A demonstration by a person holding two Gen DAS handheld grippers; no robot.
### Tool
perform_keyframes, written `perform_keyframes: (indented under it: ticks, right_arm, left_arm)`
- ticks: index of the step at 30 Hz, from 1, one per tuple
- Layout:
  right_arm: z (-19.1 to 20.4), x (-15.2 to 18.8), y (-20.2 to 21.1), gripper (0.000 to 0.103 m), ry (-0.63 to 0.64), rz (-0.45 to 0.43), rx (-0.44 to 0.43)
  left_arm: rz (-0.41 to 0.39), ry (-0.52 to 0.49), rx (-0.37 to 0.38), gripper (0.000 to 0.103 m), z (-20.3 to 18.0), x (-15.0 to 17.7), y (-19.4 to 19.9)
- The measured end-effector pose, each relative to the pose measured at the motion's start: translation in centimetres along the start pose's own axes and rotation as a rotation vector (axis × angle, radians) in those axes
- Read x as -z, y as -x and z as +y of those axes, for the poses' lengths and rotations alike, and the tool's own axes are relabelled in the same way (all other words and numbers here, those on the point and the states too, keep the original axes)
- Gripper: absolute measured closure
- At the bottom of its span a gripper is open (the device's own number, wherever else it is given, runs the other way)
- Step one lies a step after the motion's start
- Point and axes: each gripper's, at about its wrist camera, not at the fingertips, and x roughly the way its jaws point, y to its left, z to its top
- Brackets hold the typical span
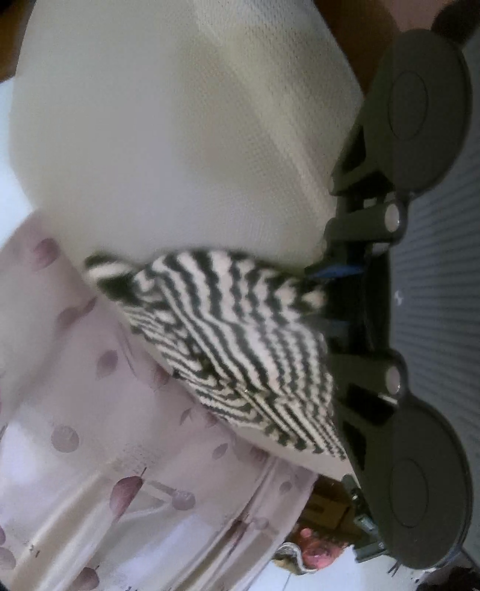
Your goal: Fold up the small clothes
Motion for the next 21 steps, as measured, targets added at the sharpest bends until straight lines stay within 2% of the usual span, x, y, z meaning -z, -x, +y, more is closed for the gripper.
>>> perform_keyframes:
  ticks: [1,3,5,9,10,11,12,13,15,18,21]
  right_arm:
    - [-0.1,0.0,0.0,0.076,-0.007,0.006,0.008]
    - [0.0,-0.3,-0.6,0.058,-0.010,0.031,-0.025]
    - [0.4,-0.3,-1.2,0.046,0.010,0.035,-0.068]
    - [1.6,0.3,-2.6,0.044,0.047,0.022,-0.115]
    - [1.8,0.5,-2.8,0.046,0.052,0.023,-0.128]
    - [2.0,0.7,-2.7,0.056,0.067,0.018,-0.128]
    - [2.1,1.1,-2.8,0.077,0.087,0.020,-0.117]
    - [2.0,1.3,-2.8,0.081,0.090,0.024,-0.102]
    - [1.2,1.4,-2.5,0.083,0.055,0.004,-0.111]
    - [1.2,1.4,-1.9,0.083,0.052,-0.028,-0.095]
    - [1.6,1.3,-1.7,0.081,0.089,-0.031,-0.083]
  left_arm:
    - [0.006,-0.003,0.005,0.001,0.0,-0.1,0.0]
    - [0.012,-0.014,0.013,0.001,0.1,-0.2,-0.2]
    - [0.015,-0.030,0.024,0.001,0.1,-0.3,-0.3]
    - [0.010,-0.010,0.059,0.001,0.7,-0.3,-0.2]
    - [0.009,-0.005,0.066,0.001,0.8,-0.3,-0.2]
    - [0.010,-0.001,0.073,0.001,0.9,-0.3,-0.2]
    - [0.010,0.002,0.077,0.001,1.0,-0.4,-0.2]
    - [0.010,0.005,0.077,0.003,1.0,-0.4,-0.2]
    - [0.007,-0.001,0.063,0.005,0.8,-0.4,-0.2]
    - [-0.001,-0.041,0.023,0.018,0.3,-0.1,-0.2]
    - [-0.006,-0.035,0.030,0.018,0.4,0.1,-0.1]
